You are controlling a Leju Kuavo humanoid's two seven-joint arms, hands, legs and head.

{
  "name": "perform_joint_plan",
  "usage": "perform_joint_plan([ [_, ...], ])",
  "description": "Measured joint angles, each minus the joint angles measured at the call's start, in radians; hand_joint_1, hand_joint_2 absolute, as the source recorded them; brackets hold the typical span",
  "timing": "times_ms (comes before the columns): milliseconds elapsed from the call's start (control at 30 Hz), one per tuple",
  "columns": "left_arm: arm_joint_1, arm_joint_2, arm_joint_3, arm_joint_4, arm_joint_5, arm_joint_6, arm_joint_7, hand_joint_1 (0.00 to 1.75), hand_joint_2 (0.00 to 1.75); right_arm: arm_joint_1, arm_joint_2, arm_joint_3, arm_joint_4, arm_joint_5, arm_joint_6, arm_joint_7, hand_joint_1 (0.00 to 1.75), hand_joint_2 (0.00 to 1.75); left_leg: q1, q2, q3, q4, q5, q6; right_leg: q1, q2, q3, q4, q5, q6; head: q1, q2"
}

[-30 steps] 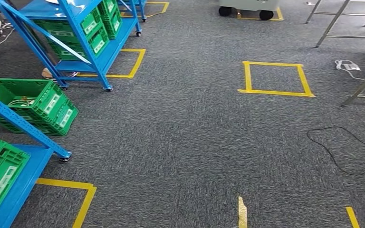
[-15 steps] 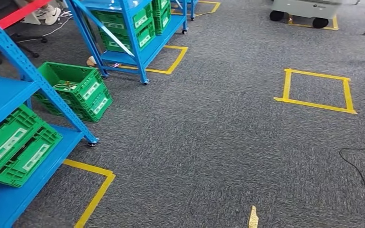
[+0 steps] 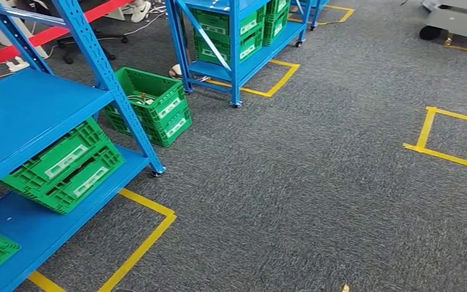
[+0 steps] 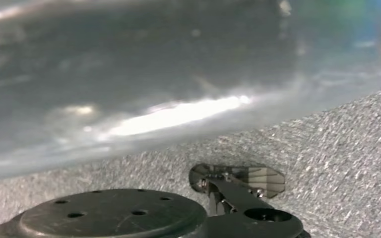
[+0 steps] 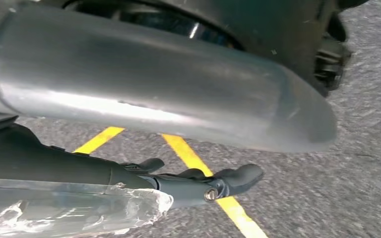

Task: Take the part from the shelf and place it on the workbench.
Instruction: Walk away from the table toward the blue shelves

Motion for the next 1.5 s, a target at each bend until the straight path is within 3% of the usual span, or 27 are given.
perform_joint_plan([
  [67,0.002,0.0,0.0,0.0,-0.004,0.002,0.002,0.0,0.0,-0.001,0.0,0.0,0.0,0.001,0.0,-0.002,0.0,0.0,0.004,-0.015,-0.007,0.002,0.0,-0.013,0.002,-0.019,0.009,-0.007,-0.002,-0.009,0.0,0.0],
  [133,0.004,0.0,0.0,0.0,-0.006,0.005,0.004,0.0,0.0,-0.001,0.0,0.0,0.0,0.001,0.0,-0.003,0.0,0.0,0.004,0.025,-0.023,0.036,-0.022,-0.023,0.001,-0.046,0.019,-0.015,-0.002,-0.019,-0.005,0.0],
  [200,0.001,0.0,0.0,0.0,-0.009,0.006,0.006,0.0,0.0,0.003,0.0,0.0,-0.001,0.001,0.0,-0.005,0.0,0.0,0.003,0.087,-0.079,0.149,-0.079,-0.032,0.003,-0.08,0.03,-0.019,-0.009,-0.028,-0.01,0.0],
  [267,0.0,-0.001,0.0,0.0,-0.012,0.006,0.006,0.0,0.0,0.007,0.0,0.0,-0.001,0.001,0.0,-0.005,0.0,0.0,0.007,0.108,-0.147,0.276,-0.124,-0.039,0.007,-0.116,0.04,-0.019,-0.02,-0.031,-0.011,0.0],
  [300,0.002,-0.001,0.0,0.0,-0.013,0.006,0.006,0.0,0.0,0.008,0.0,0.0,-0.001,0.001,0.0,-0.005,0.0,0.0,0.009,0.111,-0.162,0.298,-0.119,-0.04,0.008,-0.131,0.045,-0.019,-0.027,-0.03,-0.012,0.0],
  [367,0.007,0.0,0.0,0.0,-0.014,0.006,0.005,0.0,0.0,0.007,0.0,-0.001,-0.001,0.001,0.0,-0.006,0.0,0.0,0.009,0.122,-0.132,0.229,-0.054,-0.036,0.009,-0.158,0.065,-0.019,-0.041,-0.026,-0.012,0.0],
  [433,0.008,0.0,0.0,0.0,-0.015,0.004,0.002,0.0,0.0,0.007,0.001,-0.001,-0.001,0.002,-0.001,-0.006,0.0,0.0,0.0,0.171,-0.067,0.105,0.009,-0.026,0.011,-0.182,0.085,-0.017,-0.059,-0.018,-0.013,0.0],
  [500,0.005,0.0,0.0,0.0,-0.015,0.002,-0.001,0.0,0.0,0.005,0.001,-0.003,-0.002,0.002,0.0,-0.007,0.0,0.0,-0.011,0.207,-0.036,0.045,0.012,-0.011,0.016,-0.204,0.093,-0.017,-0.075,-0.008,-0.013,0.0],
  [567,0.004,0.0,0.0,0.0,-0.016,0.002,-0.002,0.0,0.0,0.0,0.001,-0.004,-0.002,0.003,-0.001,-0.008,0.0,0.0,-0.013,0.19,-0.032,0.033,-0.001,0.001,0.018,-0.225,0.104,-0.021,-0.084,0.001,-0.013,0.0],
  [600,0.005,0.0,0.0,0.0,-0.018,0.003,-0.002,0.0,0.0,-0.002,0.001,-0.005,-0.003,0.003,-0.001,-0.008,0.0,0.0,-0.011,0.177,-0.03,0.029,-0.003,0.005,0.017,-0.215,0.108,-0.018,-0.091,0.005,-0.01,0.0],
  [667,0.006,0.0,0.0,0.0,-0.021,0.004,-0.002,0.0,0.0,-0.005,0.001,-0.006,-0.005,0.004,-0.001,-0.01,0.0,0.0,-0.004,0.15,-0.022,0.021,-0.005,0.016,0.013,-0.158,0.078,0.049,-0.123,0.012,-0.006,0.0],
  [733,0.002,-0.001,0.0,0.0,-0.024,0.006,-0.002,0.0,0.0,-0.003,0.001,-0.008,-0.005,0.004,-0.001,-0.012,0.0,0.0,-0.002,0.123,-0.016,0.02,-0.011,0.025,0.01,-0.107,-0.014,0.201,-0.17,0.016,-0.003,0.0],
  [767,0.001,-0.002,0.0,0.0,-0.025,0.006,-0.002,0.0,0.0,0.0,0.001,-0.01,-0.005,0.004,-0.001,-0.012,0.0,0.0,-0.002,0.108,-0.012,0.02,-0.015,0.027,0.009,-0.101,-0.065,0.27,-0.181,0.017,-0.003,0.0],
  [800,0.001,-0.002,0.0,0.0,-0.025,0.006,-0.002,0.0,0.0,0.001,0.001,-0.012,-0.005,0.004,-0.001,-0.012,0.0,0.0,-0.002,0.092,-0.005,0.021,-0.02,0.027,0.008,-0.099,-0.103,0.307,-0.171,0.018,-0.003,0.0],
  [833,0.003,-0.002,0.0,0.0,-0.025,0.007,-0.002,0.0,0.0,0.003,0.001,-0.014,-0.005,0.003,-0.001,-0.012,0.0,0.0,-0.001,0.078,0.005,0.021,-0.026,0.026,0.008,-0.098,-0.122,0.304,-0.139,0.019,-0.003,0.0],
  [867,0.004,-0.002,0.0,0.0,-0.026,0.008,-0.002,0.0,0.0,0.003,0.001,-0.016,-0.005,0.003,-0.001,-0.012,0.0,0.0,0.0,0.064,0.016,0.021,-0.033,0.023,0.007,-0.096,-0.12,0.259,-0.088,0.019,-0.003,0.0],
  [933,0.006,-0.003,0.001,0.0,-0.029,0.008,-0.002,0.0,0.0,0.003,0.001,-0.018,-0.005,0.003,-0.001,-0.014,0.0,0.0,0.0,0.043,0.036,0.022,-0.05,0.015,0.004,-0.072,-0.087,0.13,0.004,0.019,-0.001,0.0],
  [967,0.005,-0.004,0.001,0.0,-0.03,0.008,-0.002,0.0,0.0,0.002,0.001,-0.019,-0.005,0.003,-0.001,-0.014,0.0,0.0,0.0,0.035,0.039,0.024,-0.056,0.01,0.003,-0.057,-0.066,0.08,0.021,0.015,-0.001,0.0],
  [1033,0.004,-0.004,0.001,0.0,-0.031,0.008,-0.003,0.0,0.0,-0.001,0.001,-0.022,-0.005,0.002,0.0,-0.015,0.0,0.0,0.001,0.023,0.036,0.023,-0.062,-0.002,0.004,-0.039,-0.047,0.045,0.011,0.004,-0.001,0.0],
  [1067,0.005,-0.004,0.001,0.0,-0.031,0.008,-0.004,0.0,0.0,-0.002,0.001,-0.023,-0.005,0.001,-0.001,-0.016,0.0,0.0,0.003,0.018,0.035,0.021,-0.063,-0.008,0.004,-0.042,-0.04,0.037,0.005,-0.004,-0.002,0.0],
  [1100,0.006,-0.003,0.001,0.0,-0.031,0.009,-0.004,0.0,0.0,-0.001,0.001,-0.024,-0.005,0.001,-0.001,-0.016,0.0,0.0,0.004,0.021,0.035,0.024,-0.067,-0.014,0.004,-0.047,-0.037,0.034,0.005,-0.01,-0.003,0.0],
  [1167,0.005,-0.003,0.001,0.0,-0.031,0.009,-0.004,0.0,0.0,0.0,0.002,-0.025,-0.006,0.001,-0.001,-0.017,0.0,0.0,0.003,0.054,0.014,0.074,-0.095,-0.024,0.001,-0.064,-0.024,0.026,0.0,-0.023,-0.008,0.0],
  [1233,0.002,-0.003,0.001,0.0,-0.032,0.009,-0.004,0.0,0.0,0.002,0.003,-0.025,-0.006,0.001,0.0,-0.017,0.0,0.0,0.003,0.096,-0.056,0.2,-0.147,-0.033,0.002,-0.085,-0.01,0.023,-0.011,-0.032,-0.012,0.0],
  [1300,0.003,-0.003,0.001,0.0,-0.032,0.009,-0.004,0.0,0.0,0.005,0.003,-0.025,-0.006,0.001,0.0,-0.017,0.0,0.0,0.006,0.109,-0.129,0.306,-0.167,-0.037,0.004,-0.105,0.003,0.023,-0.025,-0.035,-0.012,0.0],
  [1367,0.007,-0.003,0.001,0.0,-0.032,0.009,-0.004,0.0,0.0,0.006,0.003,-0.025,-0.006,0.001,-0.001,-0.017,0.0,0.0,0.006,0.112,-0.137,0.278,-0.106,-0.033,0.006,-0.118,0.023,0.023,-0.041,-0.033,-0.012,0.0],
  [1433,0.01,-0.003,0.002,0.0,-0.033,0.009,-0.004,0.0,0.0,0.006,0.003,-0.026,-0.007,0.002,0.0,-0.017,0.0,0.0,0.001,0.132,-0.094,0.158,-0.019,-0.018,0.009,-0.13,0.042,0.022,-0.06,-0.028,-0.012,0.0],
  [1500,0.008,-0.003,0.002,0.0,-0.034,0.01,-0.004,0.0,0.0,0.006,0.004,-0.027,-0.007,0.002,0.0,-0.017,0.0,0.0,-0.009,0.155,-0.056,0.074,0.005,-0.005,0.012,-0.141,0.052,0.021,-0.074,-0.02,-0.011,0.0],
])
